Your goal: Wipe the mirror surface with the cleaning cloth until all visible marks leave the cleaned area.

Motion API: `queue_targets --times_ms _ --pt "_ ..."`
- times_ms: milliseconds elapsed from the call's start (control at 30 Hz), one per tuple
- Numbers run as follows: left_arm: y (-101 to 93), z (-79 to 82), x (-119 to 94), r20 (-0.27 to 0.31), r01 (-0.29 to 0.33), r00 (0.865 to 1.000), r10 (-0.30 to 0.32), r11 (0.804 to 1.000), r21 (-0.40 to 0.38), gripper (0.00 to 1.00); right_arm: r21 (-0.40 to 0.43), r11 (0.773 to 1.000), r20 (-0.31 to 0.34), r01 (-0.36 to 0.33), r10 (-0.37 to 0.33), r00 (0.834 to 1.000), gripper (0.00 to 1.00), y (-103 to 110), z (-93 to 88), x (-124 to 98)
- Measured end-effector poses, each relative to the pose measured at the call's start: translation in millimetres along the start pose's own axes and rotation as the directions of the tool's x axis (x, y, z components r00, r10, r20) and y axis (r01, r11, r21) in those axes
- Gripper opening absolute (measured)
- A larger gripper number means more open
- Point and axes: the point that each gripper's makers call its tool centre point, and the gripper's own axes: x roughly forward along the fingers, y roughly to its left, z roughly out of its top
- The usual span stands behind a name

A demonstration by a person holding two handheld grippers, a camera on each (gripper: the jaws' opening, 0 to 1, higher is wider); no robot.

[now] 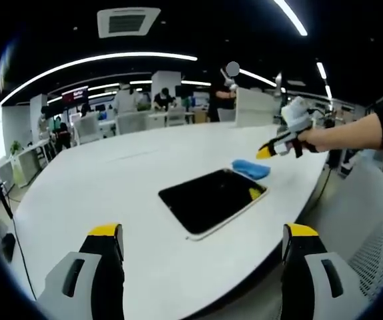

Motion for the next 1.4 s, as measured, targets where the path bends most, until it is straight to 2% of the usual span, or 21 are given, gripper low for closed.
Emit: queue_targets --times_ms 133,167,200,233,333,533,600,633,767,867,967,1167,1233,1333,1400 --pt "-1.0 -1.5 1 -0.009 0.007 1.0 -0.006 1.0 0.004 0.99 0.043 0.999 -0.012 -0.004 0.004 1.0 0.25 -1 -5.3 9" --pt "-1.2 -2.1 1 -0.012 0.008 1.0 -0.008 1.0 0.004 0.99 0.043 0.999 -0.013 0.012 -0.011 1.0 0.23 -2 -5.8 10" --pt "-1.4 -2.5 1 -0.015 0.009 1.0 -0.009 1.0 0.006 0.99 0.004 0.999 -0.006 0.04 -0.04 0.999 0.21 -6 -4.9 11" --pt "-1.8 -3.1 1 -0.019 0.011 1.0 -0.011 1.0 0.007 0.99 0.007 0.999 0.0 0.037 -0.037 0.999 0.19 -5 -4.5 13" --pt "-3.1 -7.1 2 -0.044 0.019 0.999 -0.018 1.0 0.004 0.99 0.056 0.998 -0.006 0.04 -0.04 0.999 0.18 -7 -7.5 21" --pt "-1.9 -7.0 1 -0.039 0.015 0.999 -0.015 1.0 -0.005 0.99 0.122 0.992 -0.029 0.038 -0.034 0.999 0.18 -7 -12.5 33" --pt "-2.2 -6.8 1 -0.038 0.017 0.999 -0.017 1.0 -0.002 0.99 0.17 0.985 -0.058 0.042 -0.033 0.998 0.18 -6 -17.3 35" --pt "-1.6 -5.3 1 -0.028 0.013 1.0 -0.013 1.0 0.003 0.99 0.164 0.986 -0.054 0.035 -0.027 0.998 0.18 -4 -16.9 37" --pt "-2.9 -3.6 1 -0.017 0.021 1.0 -0.021 1.0 -0.001 0.99 0.129 0.991 -0.101 0.034 -0.02 0.995 0.18 -2 -27.2 42" --pt "-2.9 -4.7 1 -0.022 0.021 1.0 -0.021 1.0 -0.002 0.99 0.188 0.982 -0.085 0.036 -0.02 0.996 0.17 -3 -26.5 41" --pt "-2.3 -4.6 1 -0.023 0.017 1.0 -0.017 1.0 -0.006 0.99 0.167 0.985 -0.082 0.042 -0.029 0.996 0.11 -7 -27.2 42" --pt "0.3 -5.5 1 -0.027 0.004 1.0 -0.004 1.0 -0.007 0.99 0.169 0.985 -0.059 0.036 -0.027 0.998 0.09 -5 -26.9 43" --pt "-0.5 -5.7 2 -0.028 0.008 1.0 -0.008 1.0 -0.008 0.99 0.161 0.987 -0.042 0.022 -0.015 0.999 0.05 -2 -26.7 43" --pt "-0.5 -6.0 2 -0.03 0.008 1.0 -0.009 1.0 -0.007 0.99 0.18 0.983 -0.029 0.029 -0.024 0.999 0.02 -1 -26.1 44" --pt "-1.1 -6.5 2 -0.034 0.011 0.999 -0.011 1.0 -0.006 0.99 0.225 0.974 -0.025 0.037 -0.032 0.999 0.02 -2 -25.9 44"
